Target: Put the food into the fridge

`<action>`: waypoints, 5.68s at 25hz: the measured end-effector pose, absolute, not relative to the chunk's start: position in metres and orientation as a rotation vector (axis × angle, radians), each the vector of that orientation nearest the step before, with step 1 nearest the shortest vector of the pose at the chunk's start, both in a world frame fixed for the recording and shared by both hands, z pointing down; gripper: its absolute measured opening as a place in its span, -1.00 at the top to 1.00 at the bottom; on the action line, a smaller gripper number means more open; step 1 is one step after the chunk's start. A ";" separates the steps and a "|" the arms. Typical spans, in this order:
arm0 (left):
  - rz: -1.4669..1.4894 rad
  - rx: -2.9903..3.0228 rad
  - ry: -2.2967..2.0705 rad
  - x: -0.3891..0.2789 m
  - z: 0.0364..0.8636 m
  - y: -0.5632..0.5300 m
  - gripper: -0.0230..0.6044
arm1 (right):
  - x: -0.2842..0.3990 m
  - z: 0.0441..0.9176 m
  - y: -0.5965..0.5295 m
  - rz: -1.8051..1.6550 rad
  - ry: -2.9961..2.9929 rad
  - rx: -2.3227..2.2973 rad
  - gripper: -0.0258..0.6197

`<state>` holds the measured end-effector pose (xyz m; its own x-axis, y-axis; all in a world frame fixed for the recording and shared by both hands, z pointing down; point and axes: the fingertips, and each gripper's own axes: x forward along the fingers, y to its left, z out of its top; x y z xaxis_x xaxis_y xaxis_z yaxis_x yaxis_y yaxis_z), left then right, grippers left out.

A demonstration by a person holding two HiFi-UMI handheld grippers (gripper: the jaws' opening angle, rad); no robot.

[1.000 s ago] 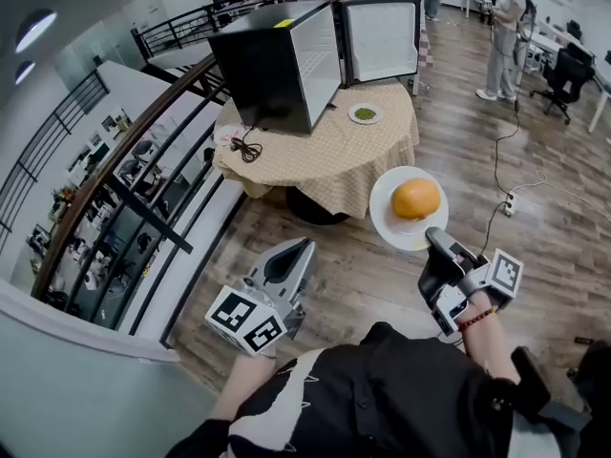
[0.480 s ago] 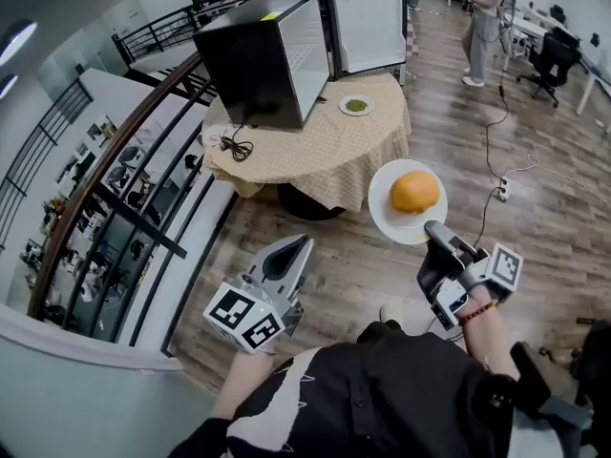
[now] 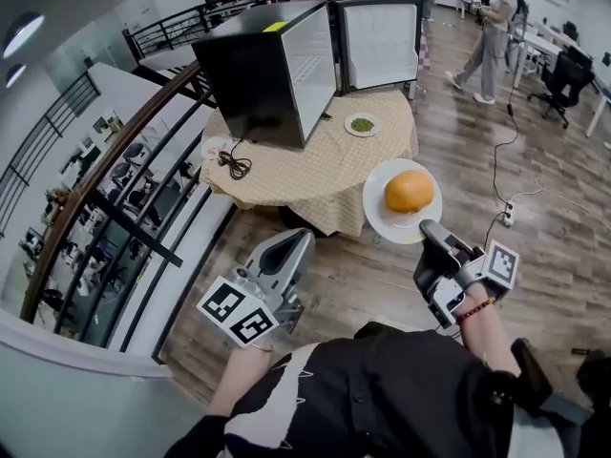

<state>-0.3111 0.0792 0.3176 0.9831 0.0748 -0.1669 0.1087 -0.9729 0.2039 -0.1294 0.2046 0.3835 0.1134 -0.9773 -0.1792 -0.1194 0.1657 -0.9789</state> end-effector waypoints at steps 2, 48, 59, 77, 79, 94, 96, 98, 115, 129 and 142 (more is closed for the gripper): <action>-0.257 2.906 0.126 -0.293 0.310 0.069 0.89 | -0.108 0.376 0.190 -0.934 1.300 -1.205 0.85; -0.120 3.023 -0.102 -0.007 0.339 -0.067 0.89 | 0.158 0.422 0.037 -1.068 1.355 -1.135 0.85; -0.078 3.079 -0.147 0.049 0.326 -0.141 0.89 | 0.209 0.383 -0.050 -1.058 1.432 -1.102 0.85; -0.002 3.047 -0.060 0.132 0.354 -0.246 0.89 | 0.266 0.376 -0.205 -1.120 1.518 -1.106 0.85; -0.003 3.034 -0.063 0.139 0.359 -0.251 0.89 | 0.271 0.381 -0.216 -1.148 1.528 -1.117 0.85; 0.006 2.951 -0.394 0.159 0.366 -0.278 0.89 | 0.299 0.392 -0.293 -1.341 1.696 -1.054 0.85; -0.010 2.936 -0.450 0.160 0.363 -0.282 0.89 | 0.299 0.392 -0.304 -1.370 1.727 -1.025 0.85; -0.031 2.924 -0.501 0.163 0.362 -0.287 0.89 | 0.298 0.391 -0.316 -1.383 1.760 -1.001 0.85; 0.087 2.911 -0.608 0.206 0.355 -0.309 0.89 | 0.293 0.407 -0.408 -1.420 1.720 -1.024 0.85; 0.118 2.870 -0.671 0.198 0.358 -0.324 0.89 | 0.298 0.428 -0.458 -1.479 1.659 -1.113 0.85; 0.107 2.859 -0.649 0.196 0.362 -0.326 0.89 | 0.298 0.428 -0.494 -1.489 1.670 -1.257 0.85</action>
<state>0.1956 -0.3258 0.3625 0.9005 -0.4192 0.1160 -0.4342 -0.8816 0.1848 0.2977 -0.4936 0.4279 -0.3979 -0.9019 0.1684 -0.2704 -0.0601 -0.9609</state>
